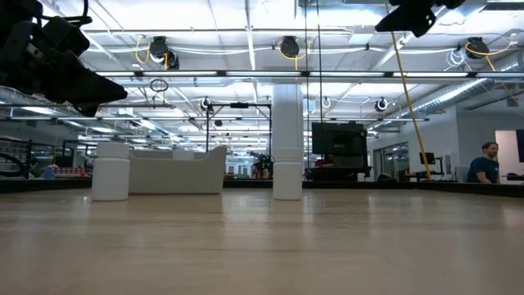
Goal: Pick and place pill bottles into a basket
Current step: Put the white pill bottle in the gray bin
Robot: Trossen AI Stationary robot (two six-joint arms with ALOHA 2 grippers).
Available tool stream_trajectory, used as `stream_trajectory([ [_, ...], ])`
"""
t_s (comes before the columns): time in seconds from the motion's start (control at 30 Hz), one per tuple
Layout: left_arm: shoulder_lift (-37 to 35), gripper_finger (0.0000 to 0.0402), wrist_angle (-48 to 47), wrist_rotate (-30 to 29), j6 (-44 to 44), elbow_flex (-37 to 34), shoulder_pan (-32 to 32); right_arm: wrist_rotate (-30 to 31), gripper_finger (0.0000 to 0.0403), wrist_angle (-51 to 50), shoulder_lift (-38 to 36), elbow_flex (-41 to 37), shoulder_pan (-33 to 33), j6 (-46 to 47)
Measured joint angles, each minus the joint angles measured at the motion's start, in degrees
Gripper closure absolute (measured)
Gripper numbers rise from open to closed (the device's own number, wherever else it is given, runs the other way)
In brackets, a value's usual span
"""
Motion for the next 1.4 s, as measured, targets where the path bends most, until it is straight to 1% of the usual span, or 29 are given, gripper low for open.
stream_trajectory([
  [0.1, 0.0, 0.0337, 0.0, 0.0, -0.45, 0.0, 0.0, -0.26, 0.011, -3.15, 1.33, 0.6, 2.58, 4.74],
  [0.2, 0.0, 0.0337, 0.0, -0.02, -0.51, 0.0, 0.0, -0.65, 0.0112, -7.67, 2.15, 0.79, 4.08, 11.54],
  [0.37, 0.0, 0.0337, 0.02, -0.02, -1.8, 0.0, -0.01, -8.5, 0.013, -18.21, 3.63, 0.79, 4.68, 27.54],
  [0.47, 0.02, 0.0337, 0.02, -0.05, -2.58, 0.0, -0.02, -13.39, 0.014, -21.71, 4.98, 0.79, 4.69, 33.22],
  [0.57, 0.0, 0.0337, 0.02, -0.07, -2.6, -0.02, -0.02, -16.54, 0.0146, -23.03, 6.13, 0.79, 4.97, 36.99],
  [0.87, 0.0, 0.0337, 0.07, -0.17, -0.73, -0.02, 0.0, -16.15, 0.0159, -26.3, 9.84, 1.58, 10.9, 47.87],
  [0.97, 0.0, 0.0337, 0.11, -0.7, -0.61, -0.04, 0.0, -11.66, 0.0161, -30.19, 12.69, 6.21, 14.35, 50.4],
  [1.1, 0.0, 0.0337, 0.17, -1.18, -0.57, -0.04, 0.0, -5.42, 0.0166, -38.69, 18.07, 15.43, 19.24, 54.06],
  [1.17, 0.0, 0.0337, 0.17, -1.49, -0.55, -0.04, 0.0, -3.92, 0.0169, -43.64, 21.13, 18.99, 21.19, 56.83],
  [1.27, 0.01, 0.0337, 0.22, -1.5, -0.52, -0.04, -0.01, -6.53, 0.017, -48.25, 25.7, 21.57, 22.58, 61.07],
  [1.4, 0.02, 0.0337, 0.24, -1.51, -0.44, -0.04, 0.0, -12.71, 0.017, -47.5, 30.11, 21.68, 23.39, 63.53],
])
